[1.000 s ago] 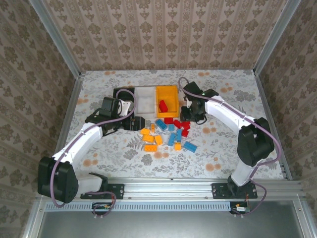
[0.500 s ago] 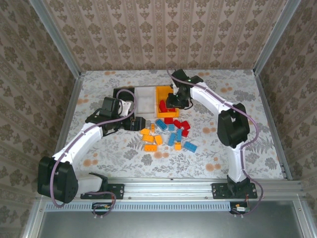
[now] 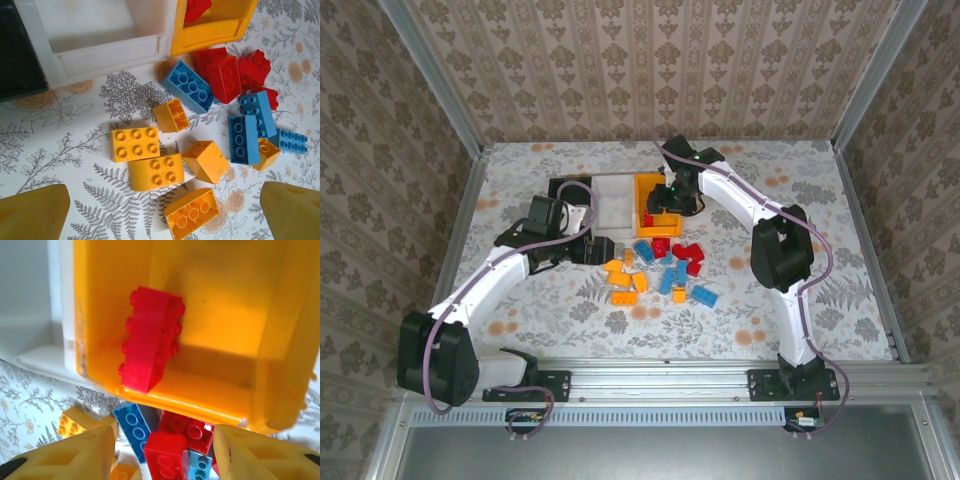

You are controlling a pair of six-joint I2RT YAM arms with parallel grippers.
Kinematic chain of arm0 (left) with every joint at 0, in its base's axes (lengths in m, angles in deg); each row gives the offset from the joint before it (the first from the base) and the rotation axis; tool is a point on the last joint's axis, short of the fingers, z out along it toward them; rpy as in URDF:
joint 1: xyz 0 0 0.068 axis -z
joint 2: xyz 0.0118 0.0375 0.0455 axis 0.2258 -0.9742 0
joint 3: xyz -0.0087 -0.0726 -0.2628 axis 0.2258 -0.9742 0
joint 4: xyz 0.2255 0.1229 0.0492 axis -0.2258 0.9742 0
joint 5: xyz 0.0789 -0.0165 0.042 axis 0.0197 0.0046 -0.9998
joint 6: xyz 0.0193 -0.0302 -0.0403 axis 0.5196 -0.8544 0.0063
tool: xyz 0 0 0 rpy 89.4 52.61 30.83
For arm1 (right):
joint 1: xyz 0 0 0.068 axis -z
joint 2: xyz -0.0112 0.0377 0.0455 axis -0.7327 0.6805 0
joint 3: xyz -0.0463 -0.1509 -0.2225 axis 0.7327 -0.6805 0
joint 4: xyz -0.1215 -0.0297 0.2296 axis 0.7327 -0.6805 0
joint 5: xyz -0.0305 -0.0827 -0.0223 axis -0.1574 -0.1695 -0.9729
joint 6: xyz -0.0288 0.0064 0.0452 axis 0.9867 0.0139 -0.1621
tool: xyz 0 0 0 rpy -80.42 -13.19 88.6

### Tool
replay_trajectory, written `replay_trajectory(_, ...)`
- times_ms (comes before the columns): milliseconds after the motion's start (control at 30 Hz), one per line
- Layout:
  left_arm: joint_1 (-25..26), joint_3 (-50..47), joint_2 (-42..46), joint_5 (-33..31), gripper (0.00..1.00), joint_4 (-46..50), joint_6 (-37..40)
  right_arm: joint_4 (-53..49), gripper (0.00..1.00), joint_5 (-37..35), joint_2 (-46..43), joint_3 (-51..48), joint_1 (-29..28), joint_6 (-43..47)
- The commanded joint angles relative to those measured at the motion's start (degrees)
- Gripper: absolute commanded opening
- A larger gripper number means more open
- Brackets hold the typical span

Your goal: Sort the legos into containers by color

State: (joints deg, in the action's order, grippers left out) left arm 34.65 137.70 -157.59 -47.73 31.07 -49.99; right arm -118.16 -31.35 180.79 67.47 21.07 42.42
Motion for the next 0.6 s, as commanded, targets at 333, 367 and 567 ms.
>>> replay_trajectory(333, 1.69, 0.37, -0.95, -0.64, 1.0, 1.42, 0.8, 4.47, 0.55, -3.67, -8.22, -19.0, -4.66, 0.14)
replay_trajectory(367, 1.69, 0.34, -0.93, -0.68, 1.0, 1.56, 0.77, 4.8, 0.55, -4.0, -7.8, -18.86, -4.95, -0.05)
replay_trajectory(567, 1.66, 0.48, -0.92, -0.94, 1.0, 1.54, 0.79, 4.02, 0.56, -7.06, -4.49, -14.17, -7.33, -0.49)
